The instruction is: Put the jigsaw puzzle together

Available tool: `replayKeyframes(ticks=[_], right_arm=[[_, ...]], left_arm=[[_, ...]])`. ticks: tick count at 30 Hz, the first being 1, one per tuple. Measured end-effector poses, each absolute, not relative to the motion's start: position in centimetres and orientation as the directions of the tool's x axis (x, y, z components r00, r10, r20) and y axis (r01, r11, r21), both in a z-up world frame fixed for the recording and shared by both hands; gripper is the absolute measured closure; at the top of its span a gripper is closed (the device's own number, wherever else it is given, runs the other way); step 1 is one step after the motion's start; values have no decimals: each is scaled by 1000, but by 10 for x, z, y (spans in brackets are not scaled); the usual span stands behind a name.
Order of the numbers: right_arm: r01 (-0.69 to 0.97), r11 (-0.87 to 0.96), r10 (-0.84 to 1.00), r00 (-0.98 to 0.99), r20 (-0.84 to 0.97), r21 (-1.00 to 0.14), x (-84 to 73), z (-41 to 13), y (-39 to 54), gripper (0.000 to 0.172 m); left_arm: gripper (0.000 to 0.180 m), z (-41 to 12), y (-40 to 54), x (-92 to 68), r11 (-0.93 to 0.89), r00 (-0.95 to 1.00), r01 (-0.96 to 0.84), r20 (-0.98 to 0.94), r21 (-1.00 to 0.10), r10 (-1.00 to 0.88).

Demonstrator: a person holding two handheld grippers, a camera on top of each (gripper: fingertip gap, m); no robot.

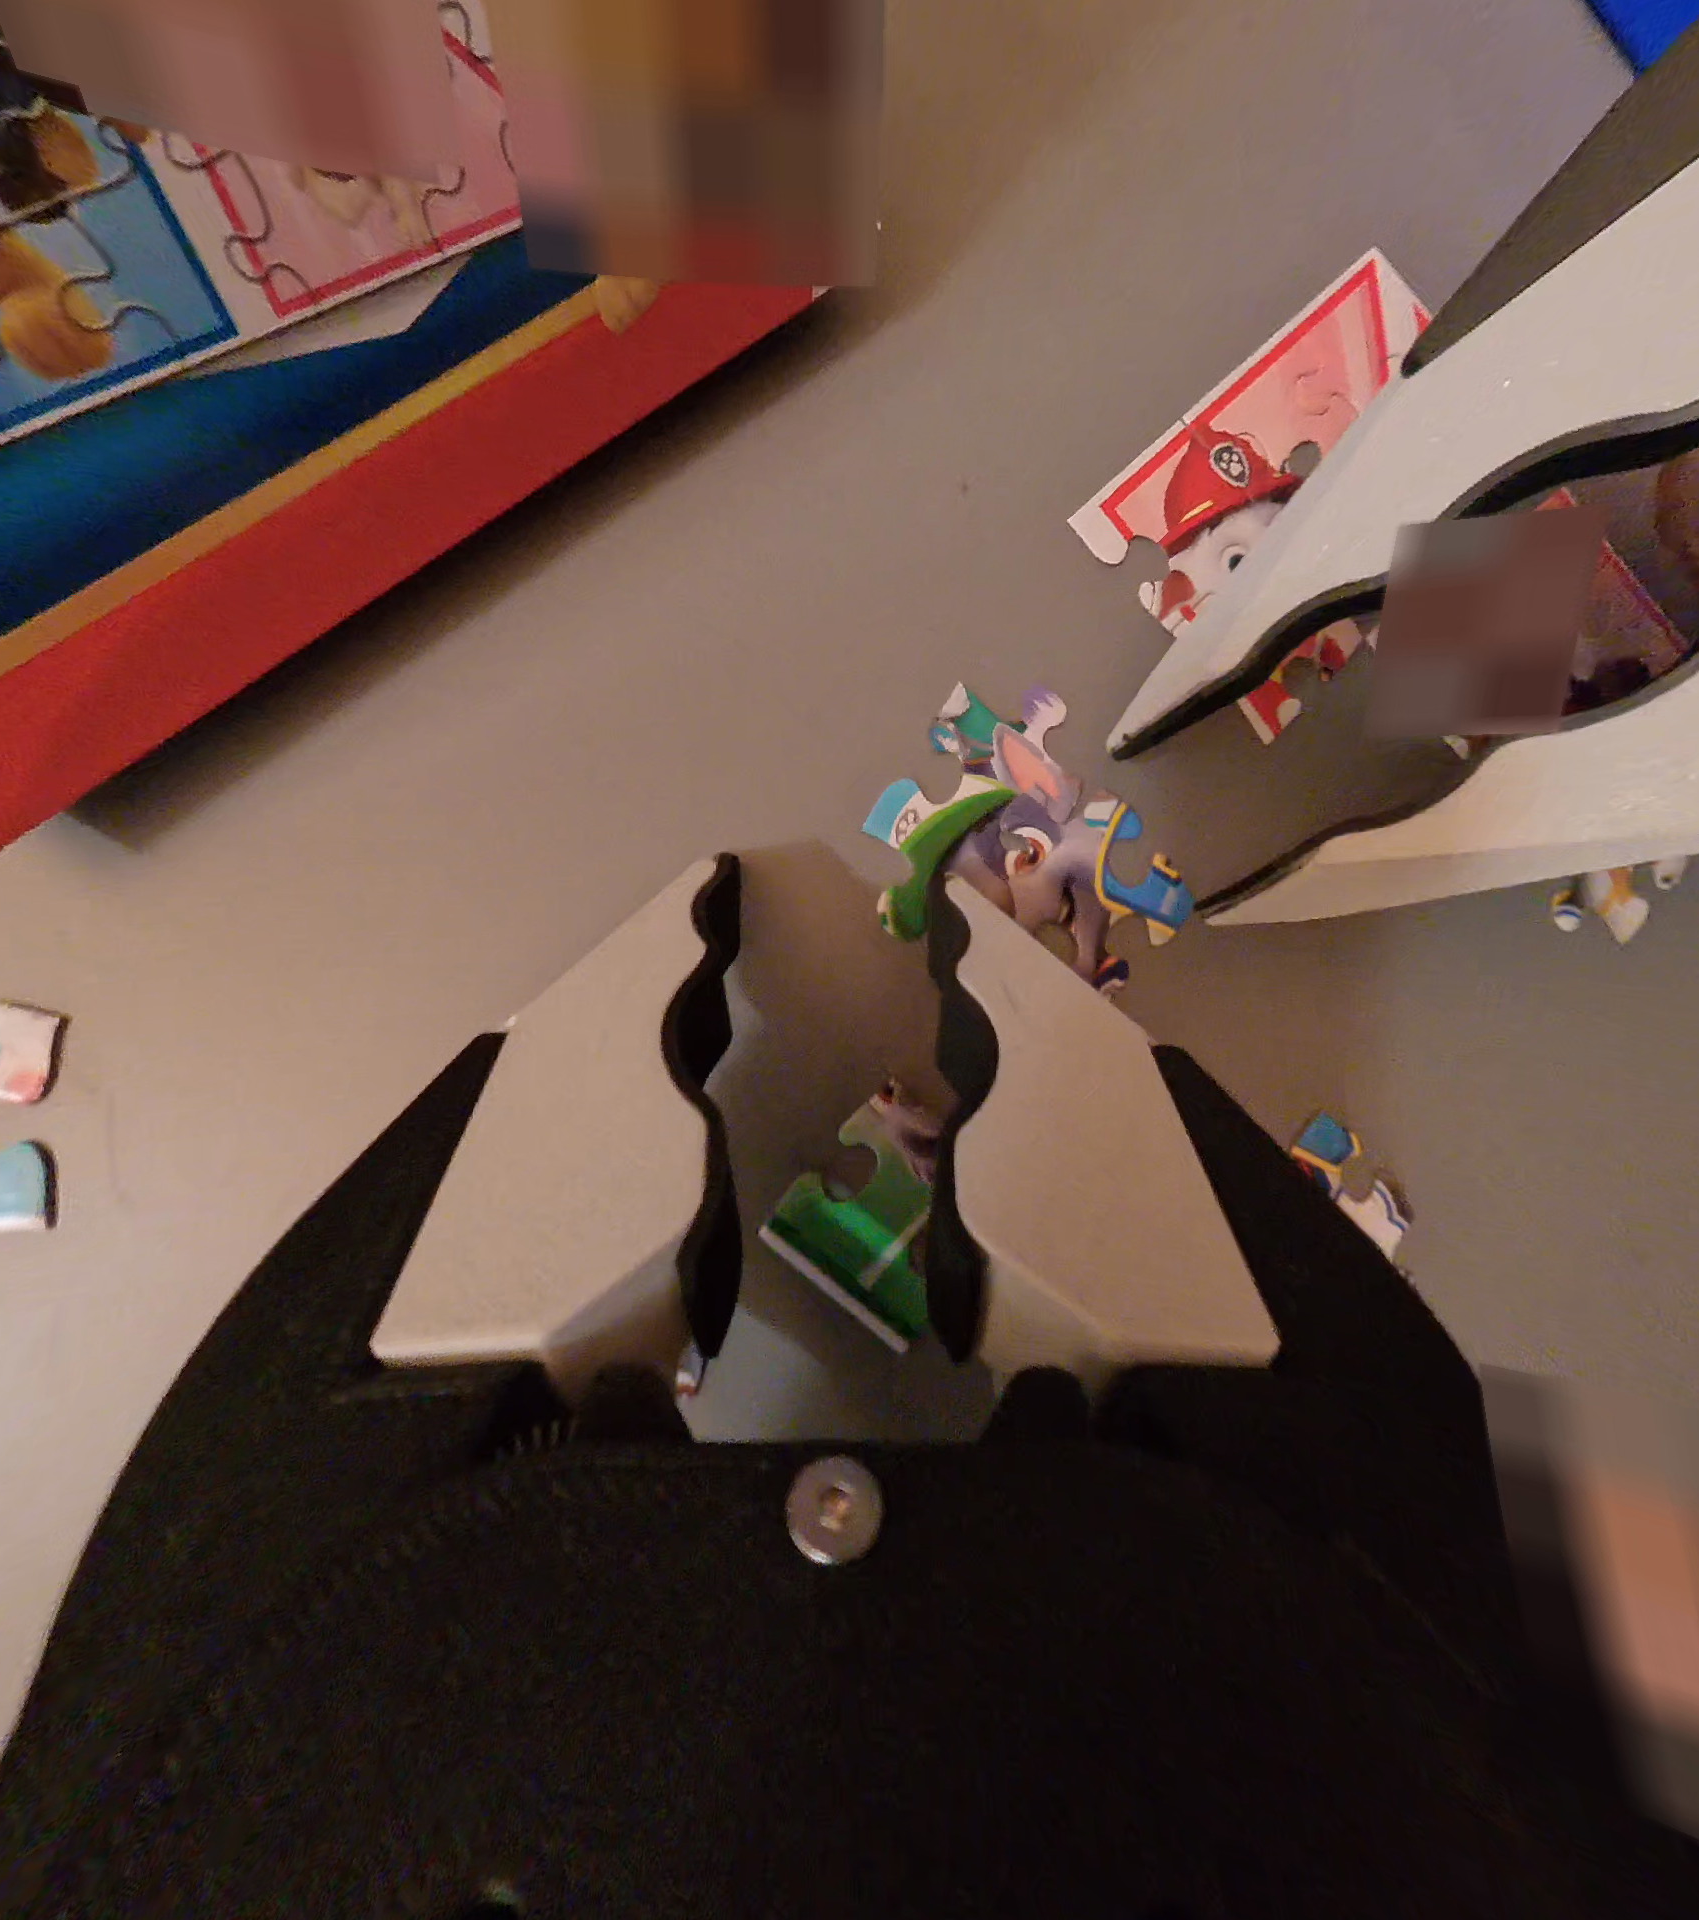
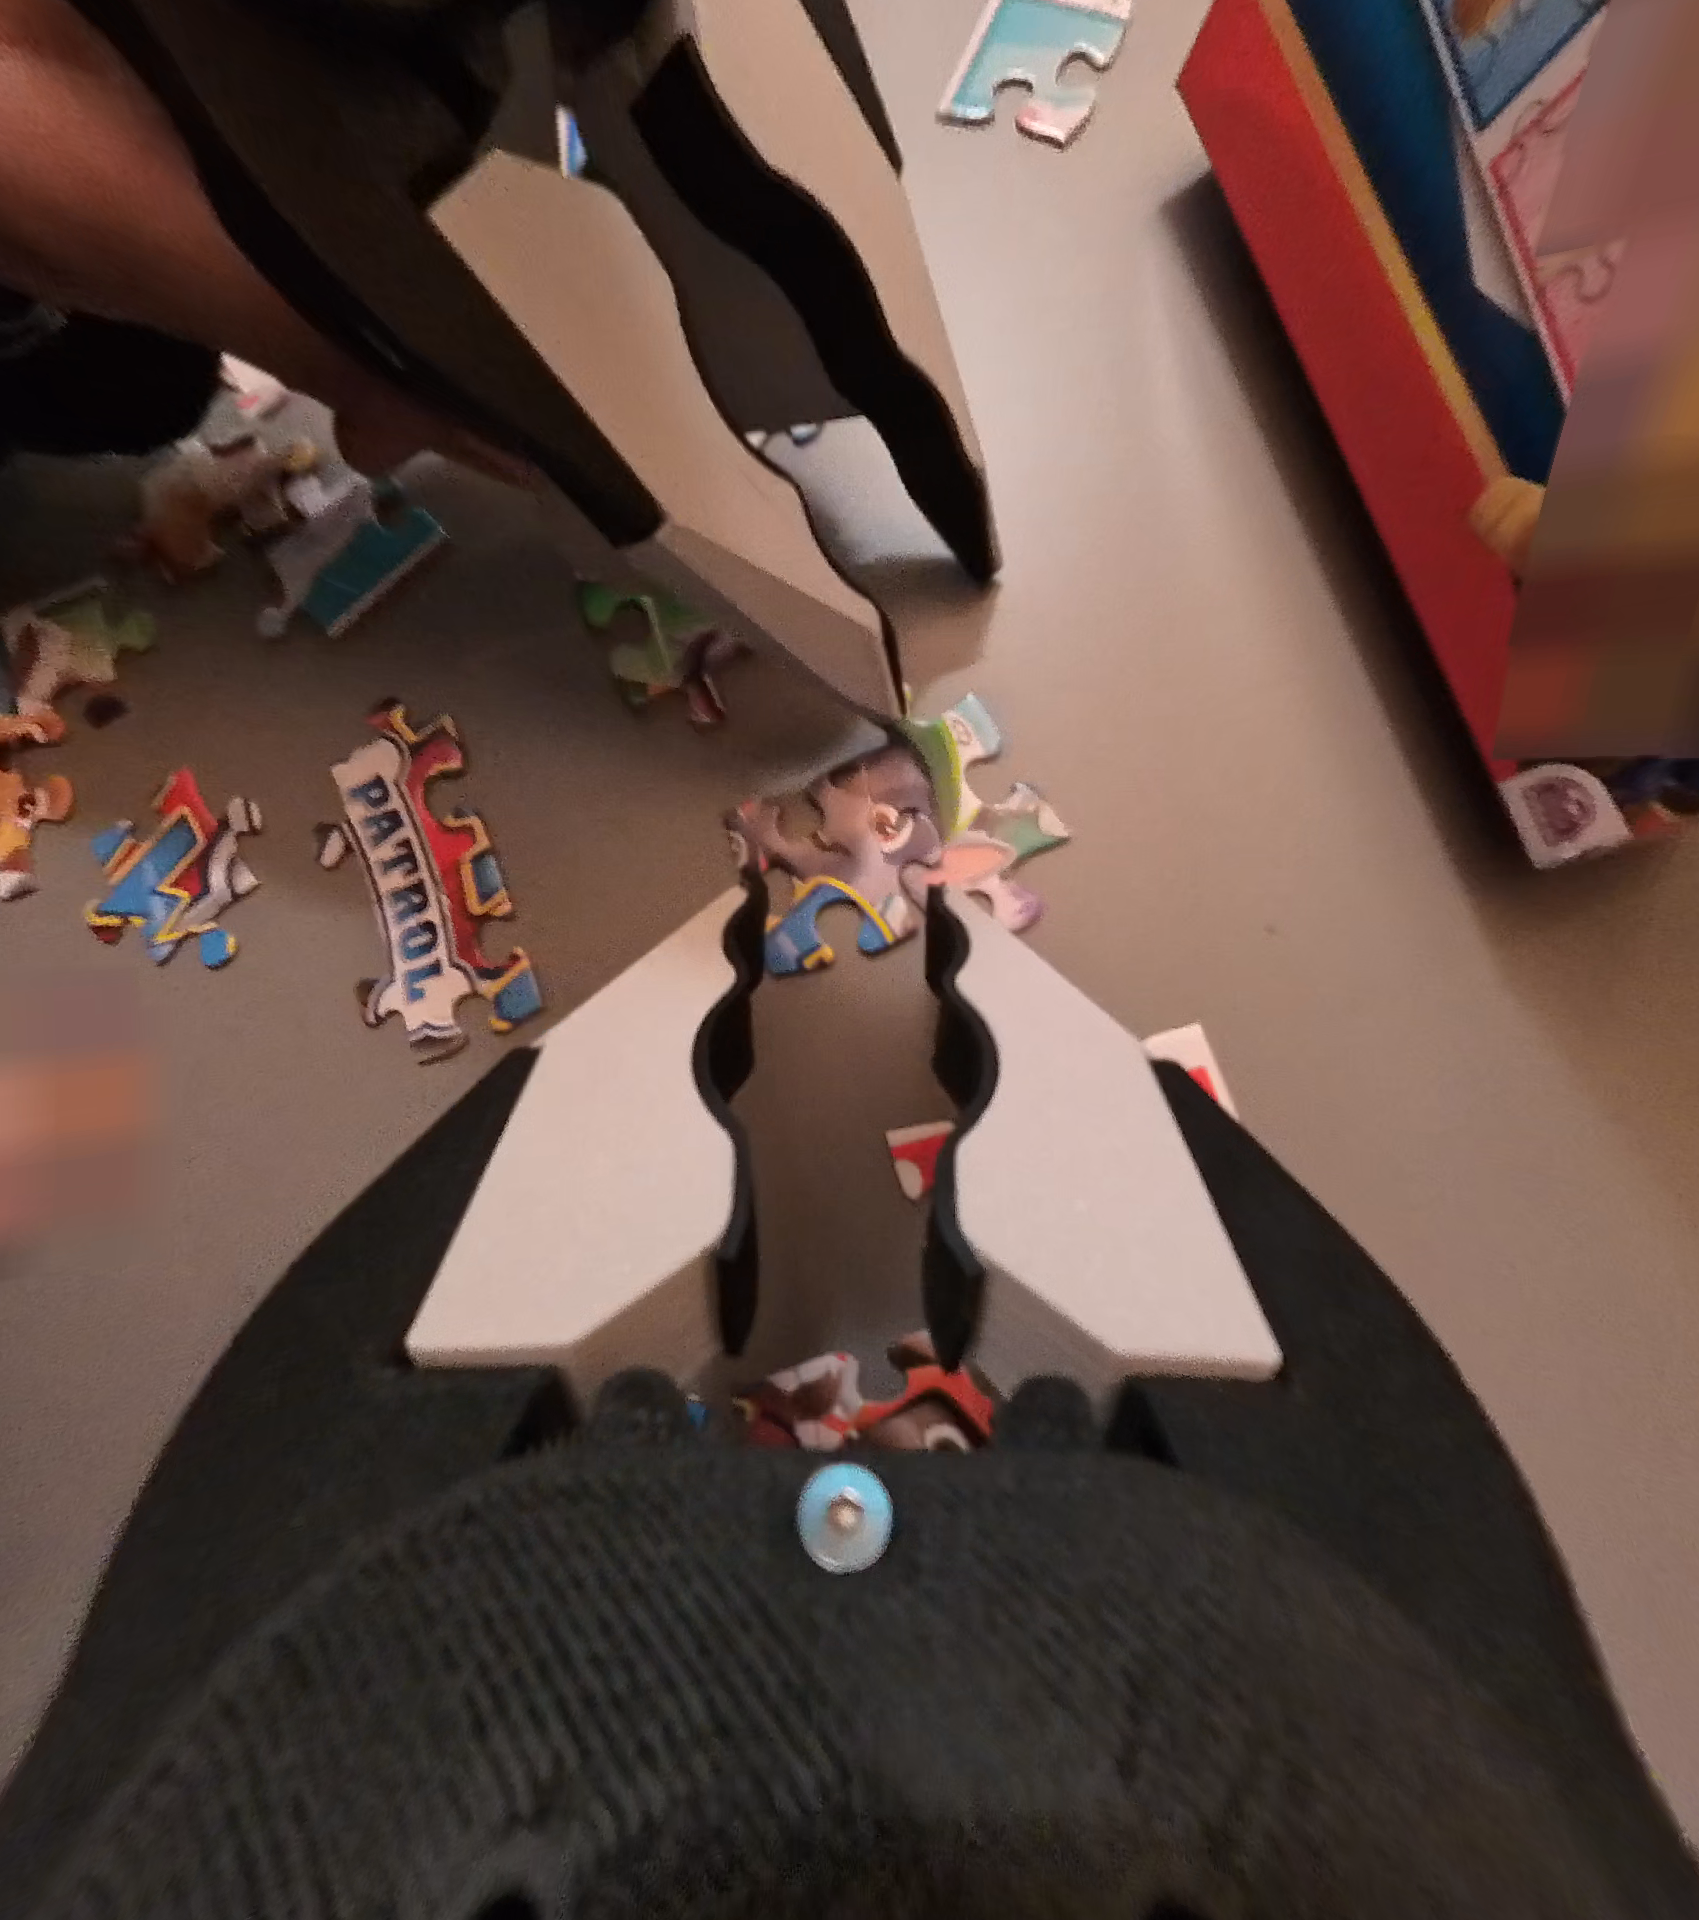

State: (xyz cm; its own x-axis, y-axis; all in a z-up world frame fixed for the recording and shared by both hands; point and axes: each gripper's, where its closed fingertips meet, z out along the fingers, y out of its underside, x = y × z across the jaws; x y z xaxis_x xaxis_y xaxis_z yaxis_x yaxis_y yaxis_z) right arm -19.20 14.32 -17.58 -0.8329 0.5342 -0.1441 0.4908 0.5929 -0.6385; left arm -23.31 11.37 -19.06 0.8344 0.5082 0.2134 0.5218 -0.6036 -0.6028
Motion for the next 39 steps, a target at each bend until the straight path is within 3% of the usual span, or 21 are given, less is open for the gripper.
replayKeyframes(ticks=[5,13,19,25,35,39], right_arm=[[443,652,542,-840,-31,-616,-204,-180,156,141],[482,627,507,-849,-150,-612,-204,-187,151,126],[510,616,529,-833,-165,-601,-197,-186,153,127],[471,581,548,-829,-109,-664,-190,-175,140,135],[411,679,493,-869,-38,-608,-183,-190,141,144],[405,715,478,-878,-24,-570,-184,-191,145,139]], left_arm=[[147,-192,112,-233,-647,858,462,122,-607,499],[147,-193,116,-231,-658,874,414,73,-629,480],[146,-193,118,-235,-640,871,411,71,-650,486],[146,-193,119,-237,-629,869,409,71,-661,490],[147,-193,120,-237,-628,876,400,76,-667,477],[148,-193,120,-237,-631,879,397,77,-666,471]])
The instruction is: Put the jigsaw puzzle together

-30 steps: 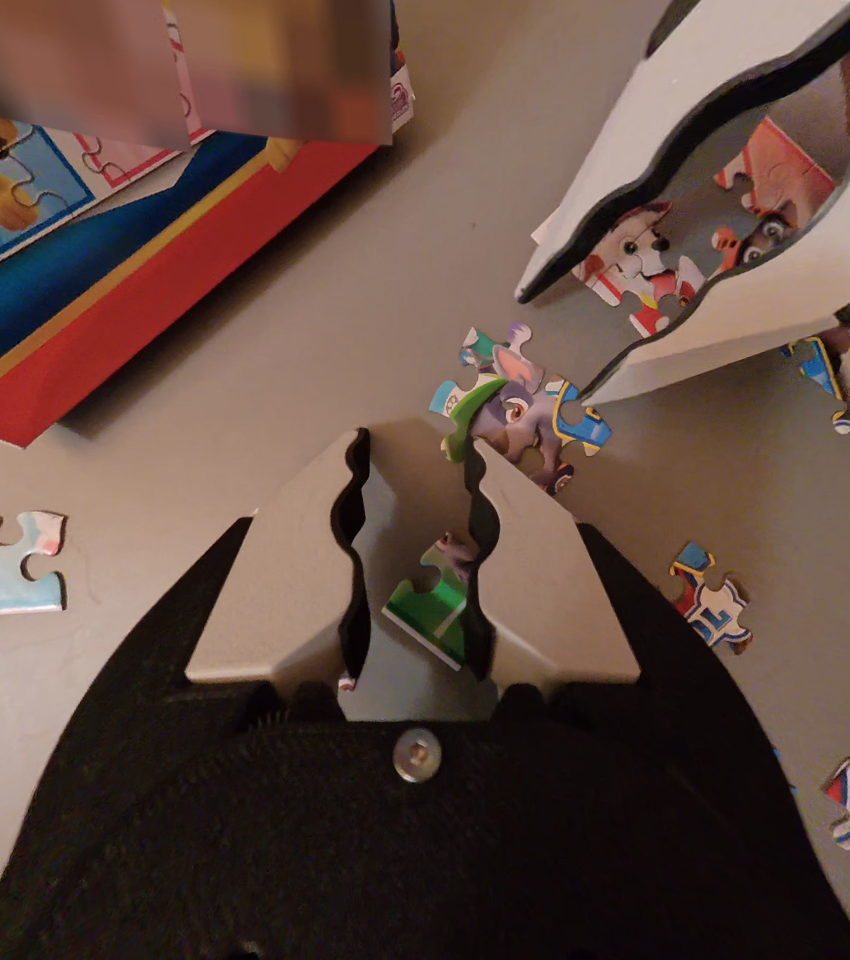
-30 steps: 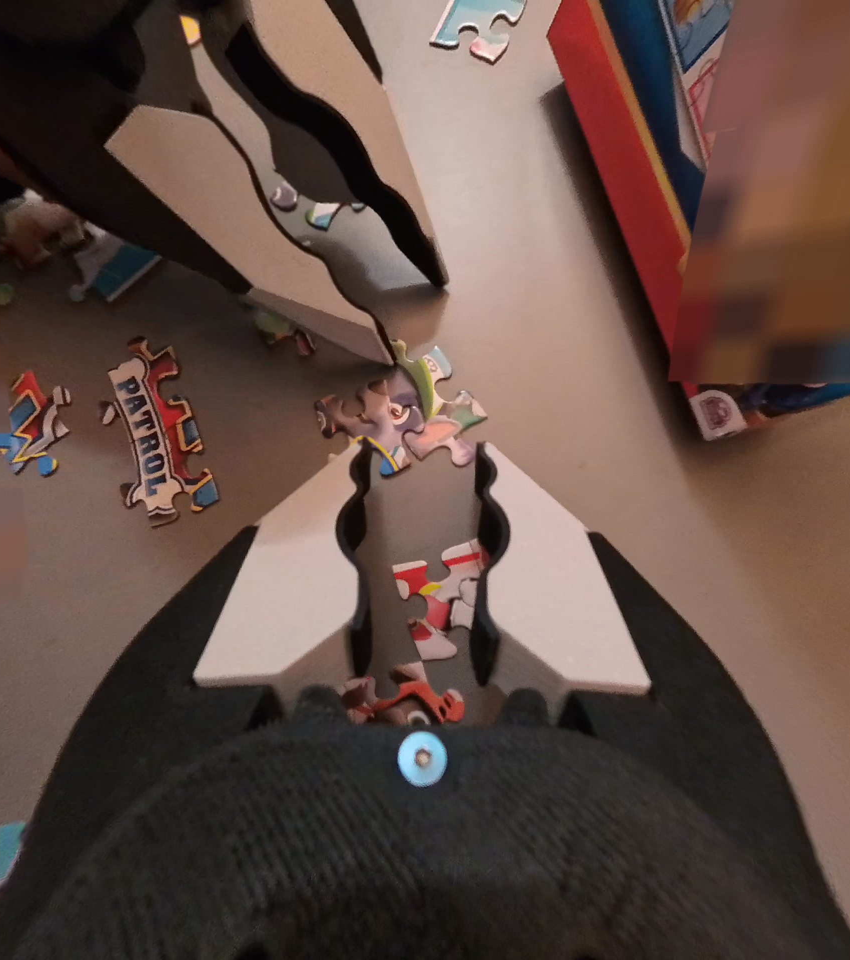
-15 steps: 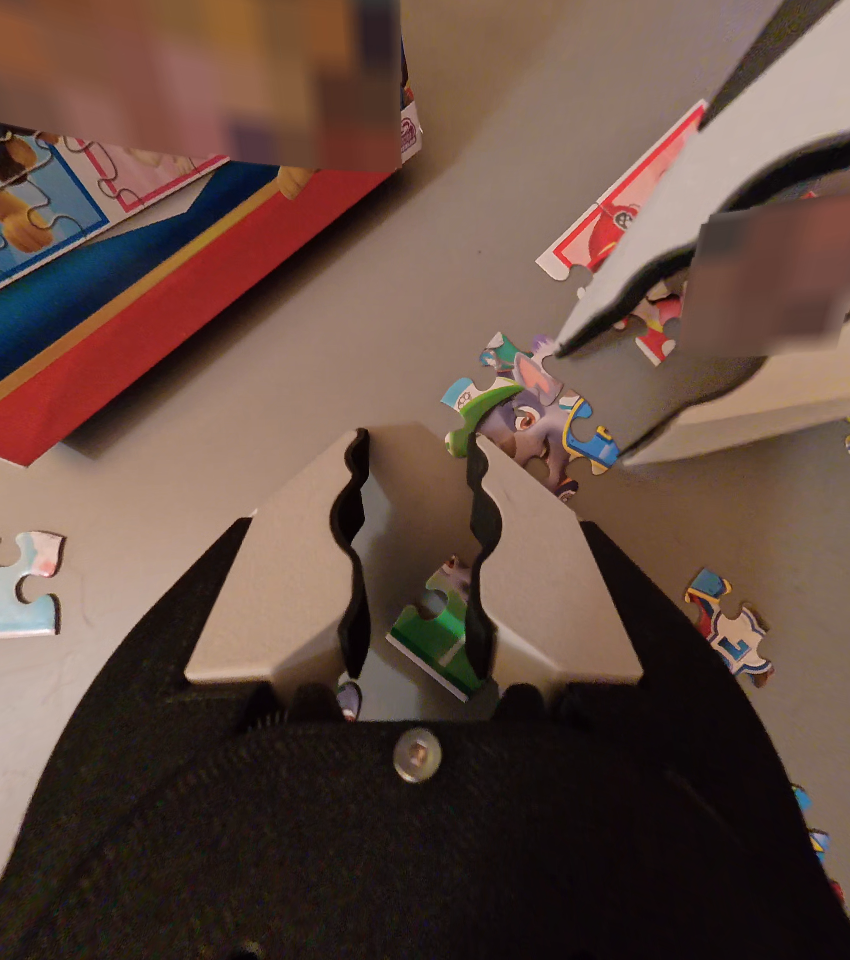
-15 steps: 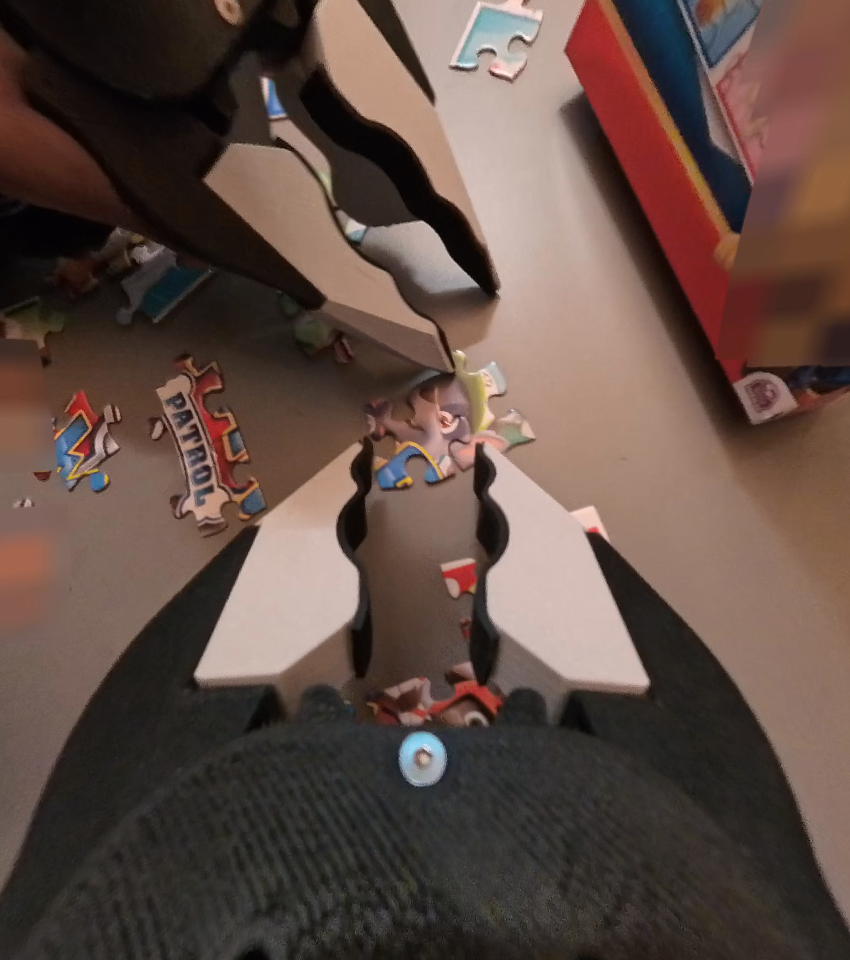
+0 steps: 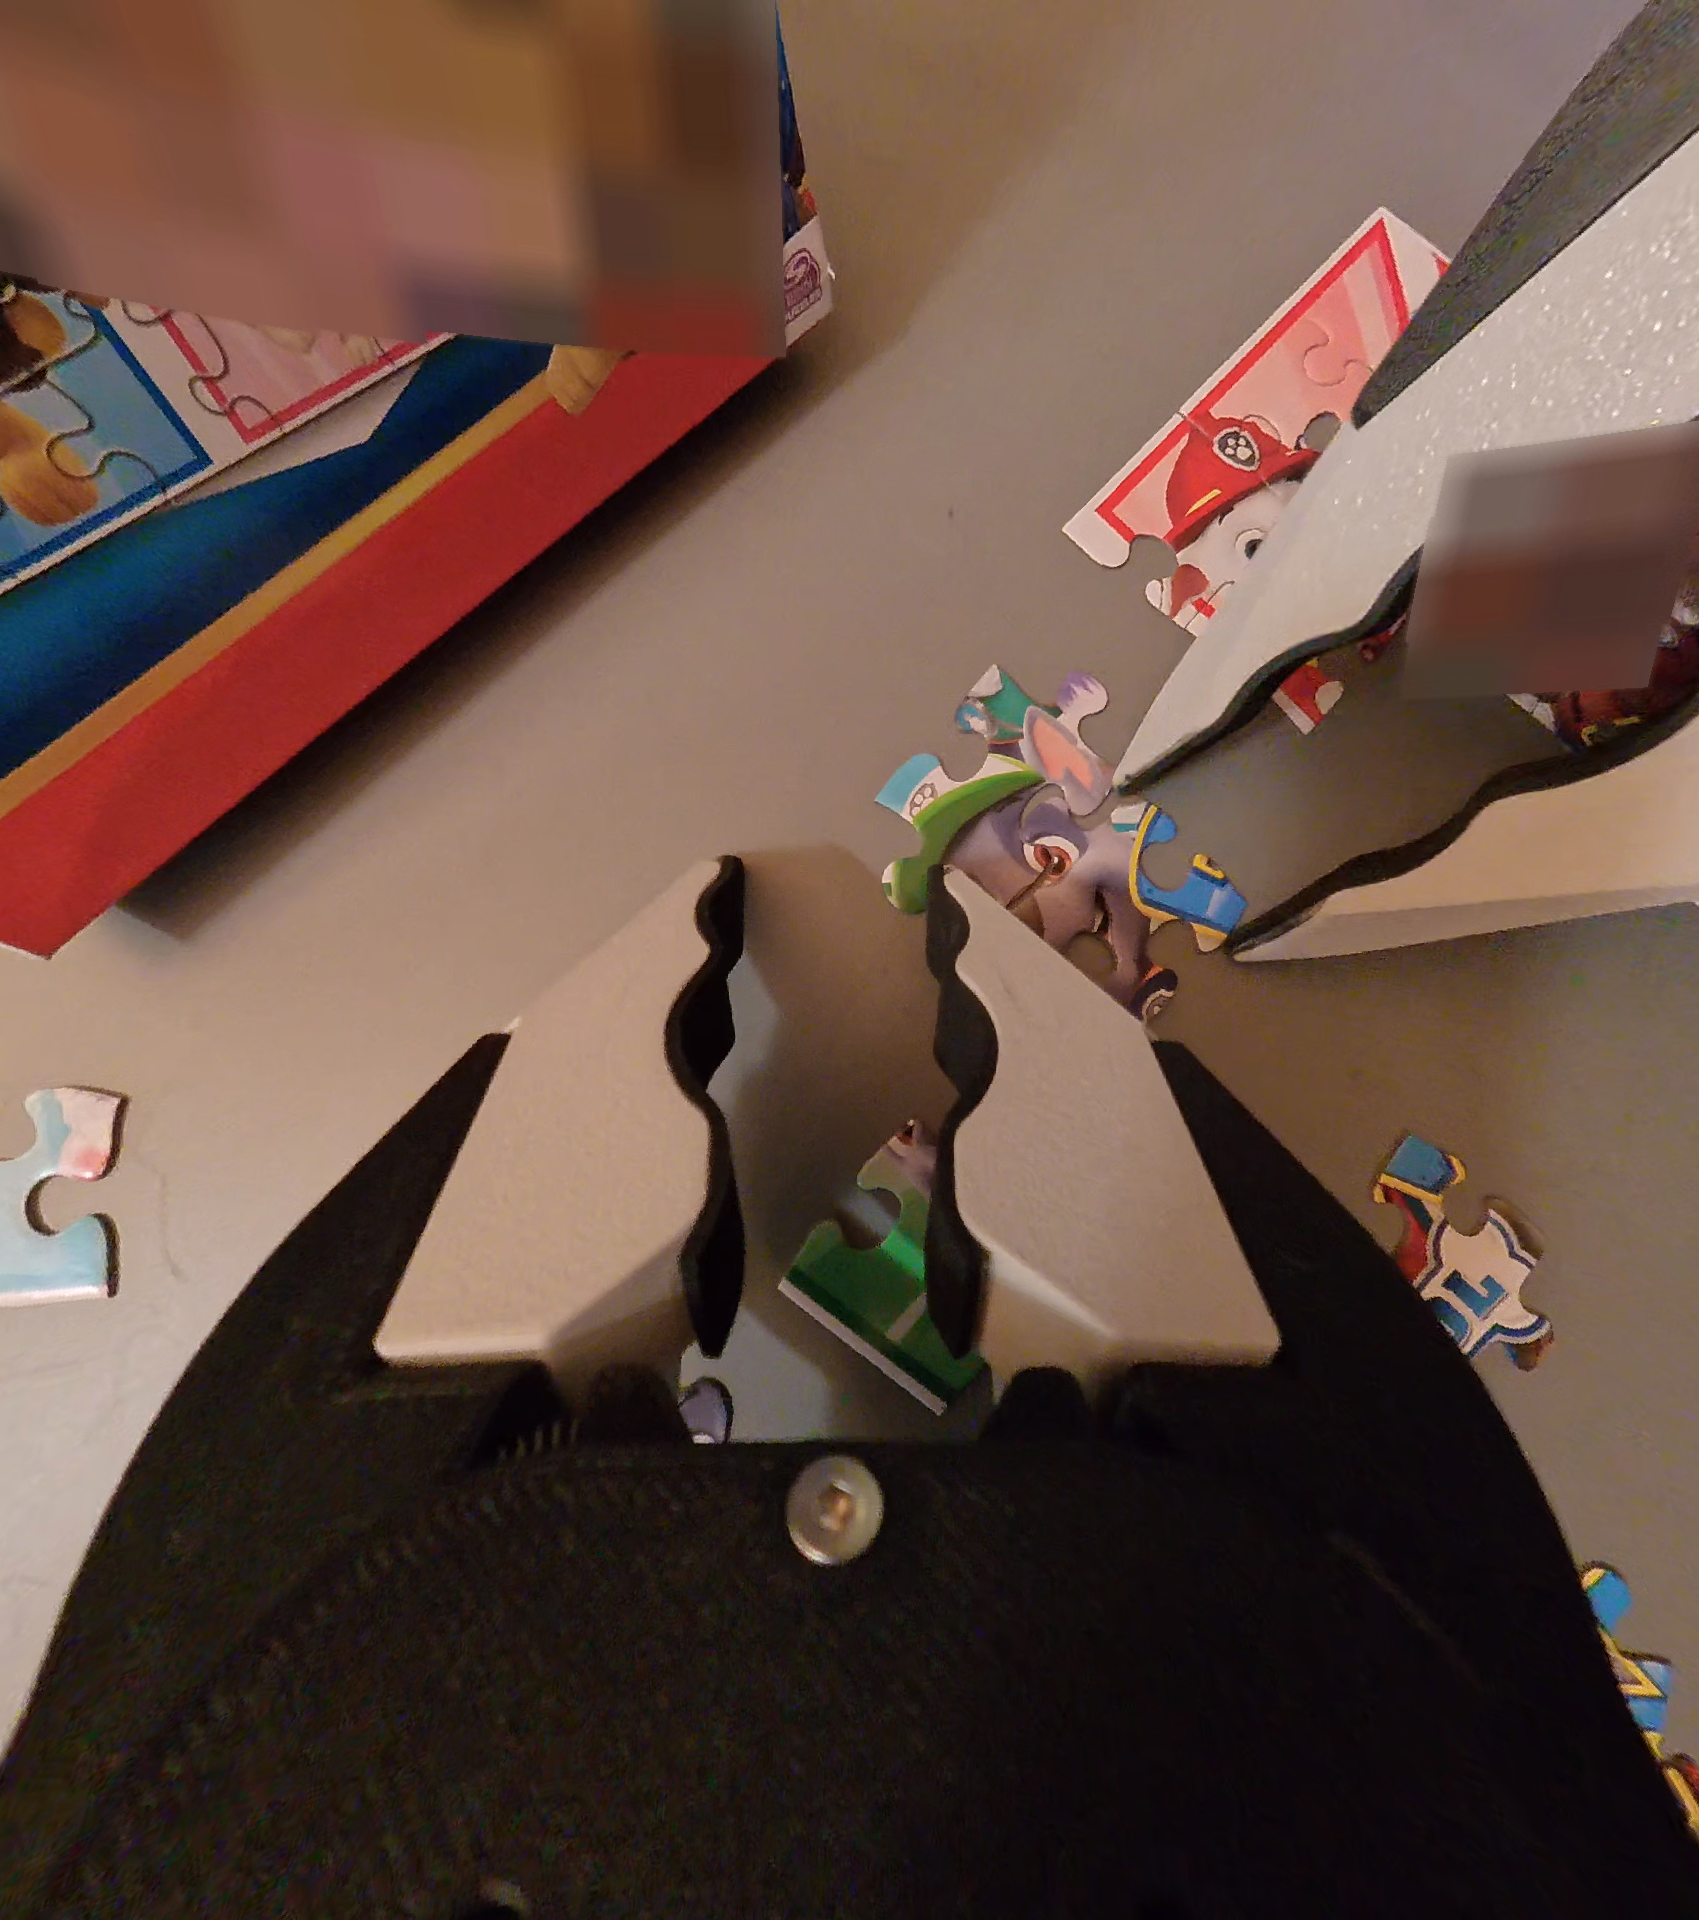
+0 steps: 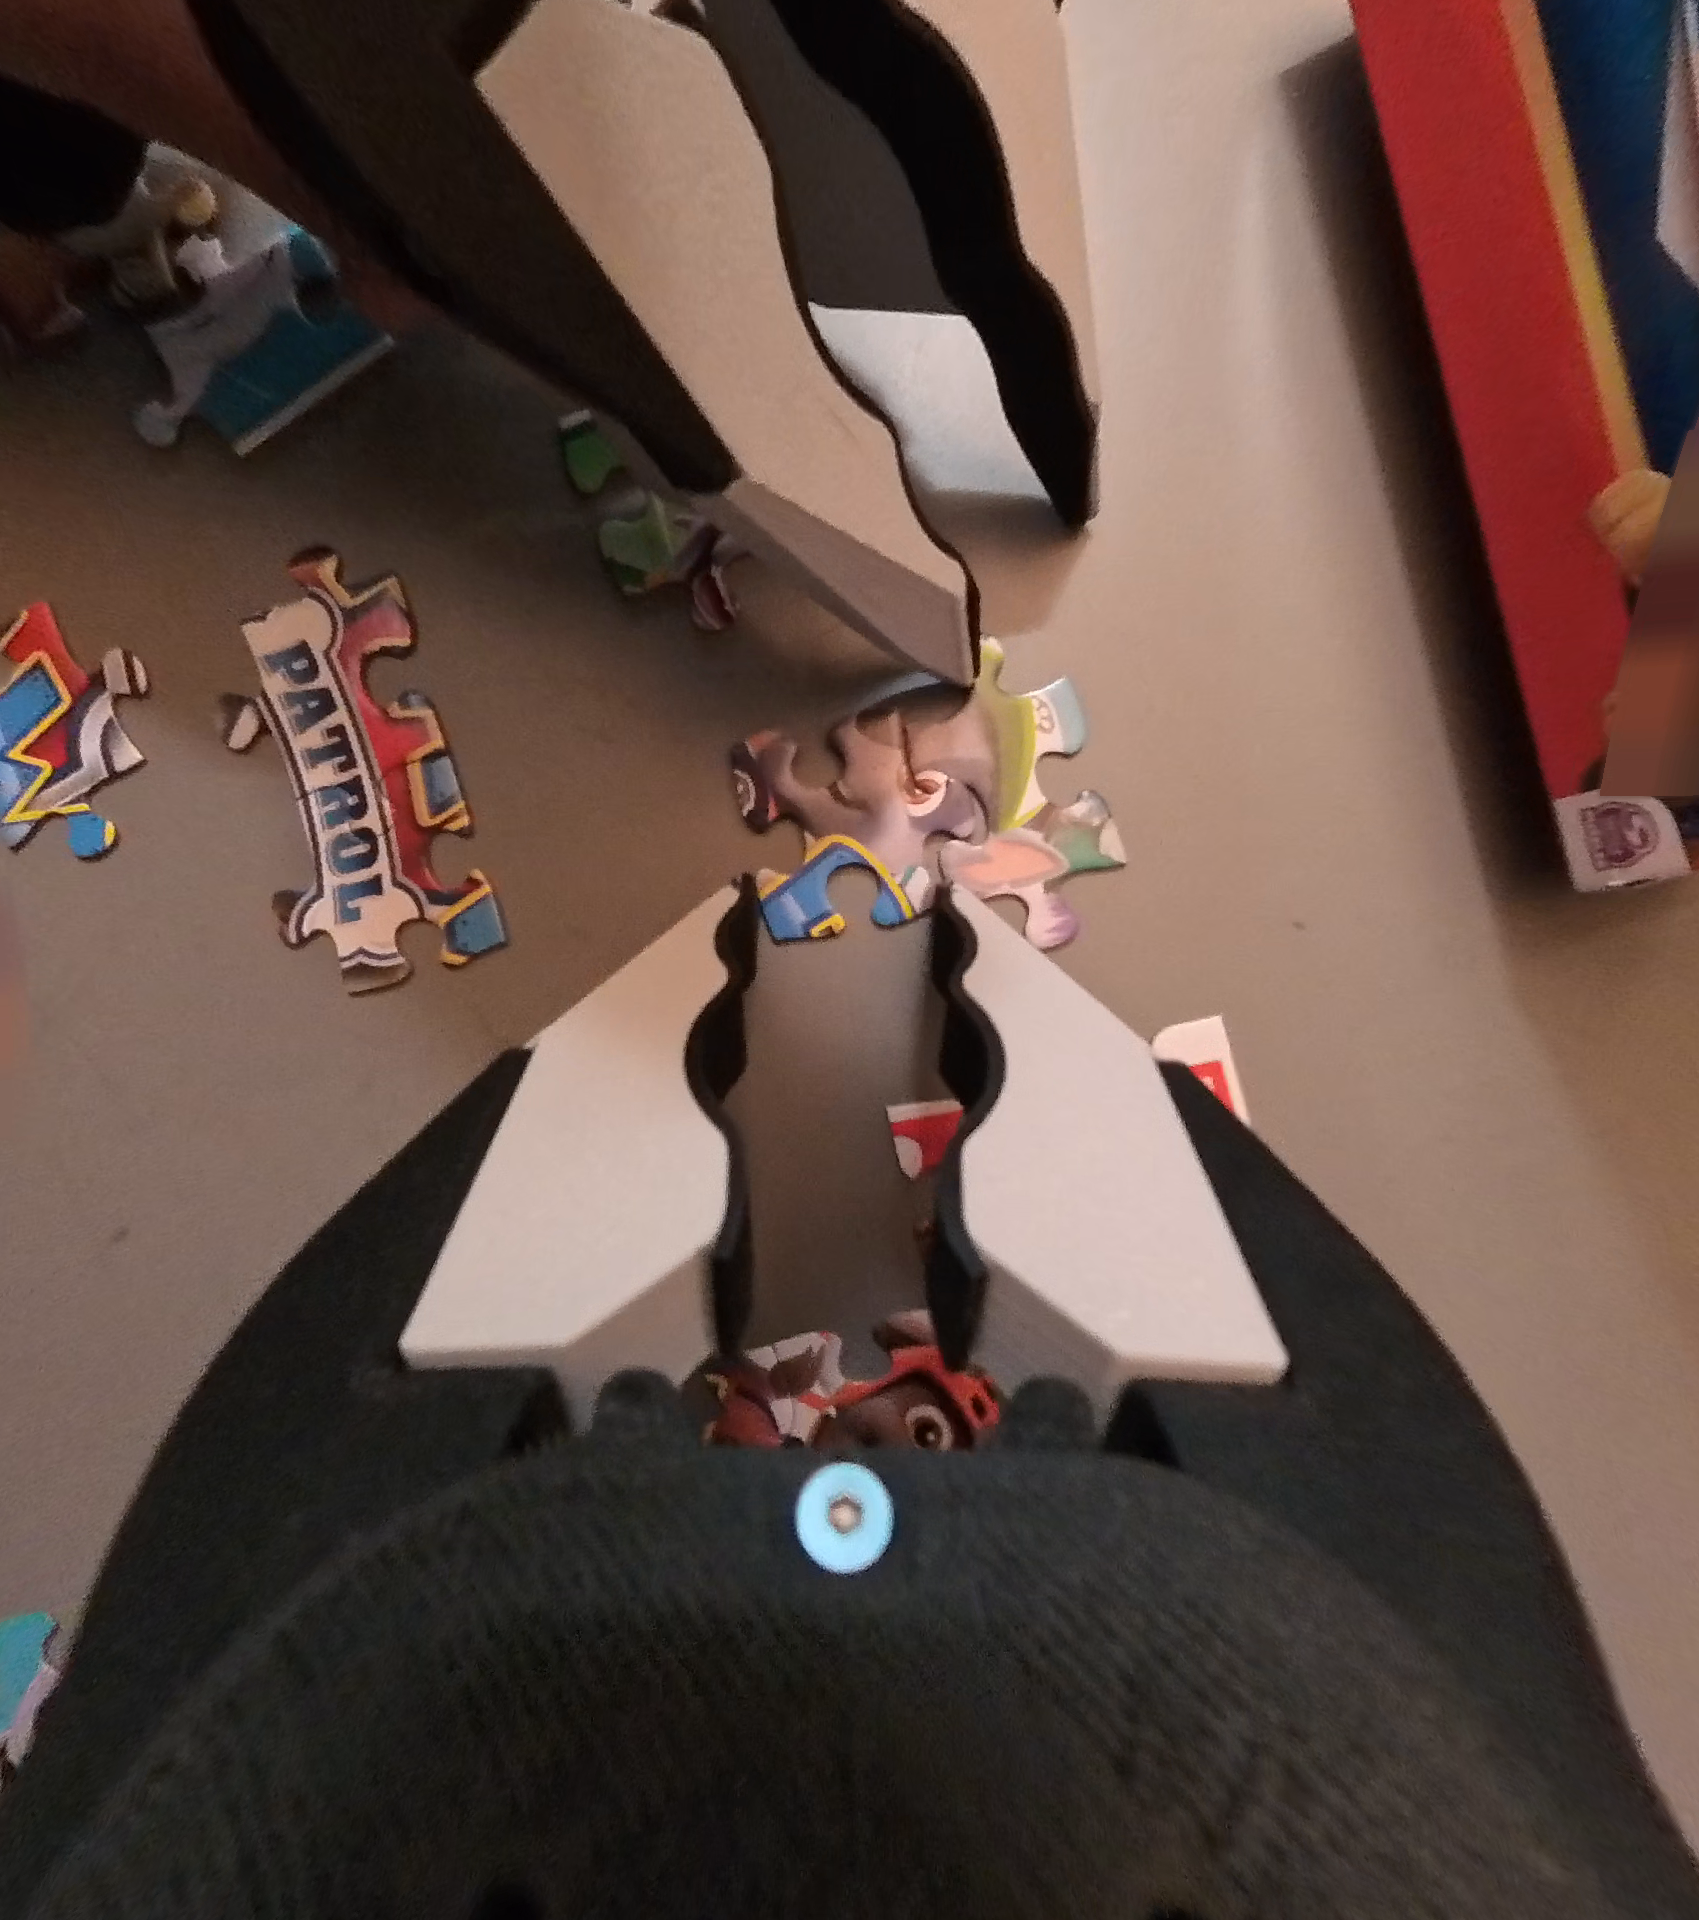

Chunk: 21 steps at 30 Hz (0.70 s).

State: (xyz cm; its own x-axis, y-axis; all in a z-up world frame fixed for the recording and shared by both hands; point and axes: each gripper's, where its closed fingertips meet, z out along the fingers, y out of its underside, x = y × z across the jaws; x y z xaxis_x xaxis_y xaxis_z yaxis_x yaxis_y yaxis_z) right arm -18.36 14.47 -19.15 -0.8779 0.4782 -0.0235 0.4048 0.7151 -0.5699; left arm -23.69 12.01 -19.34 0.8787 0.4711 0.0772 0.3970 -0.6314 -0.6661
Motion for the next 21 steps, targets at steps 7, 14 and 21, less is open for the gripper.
replayKeyframes(ticks=[7,14,21], right_arm=[[338,714,477,-876,72,-614,-190,-179,136,138],[276,741,416,-904,96,-613,-186,-185,125,138],[297,741,413,-909,60,-603,-185,-190,127,148]], left_arm=[[149,-193,120,-237,-629,881,396,83,-670,466],[150,-193,120,-236,-629,884,390,82,-672,460],[150,-193,120,-236,-627,885,388,83,-676,458]])
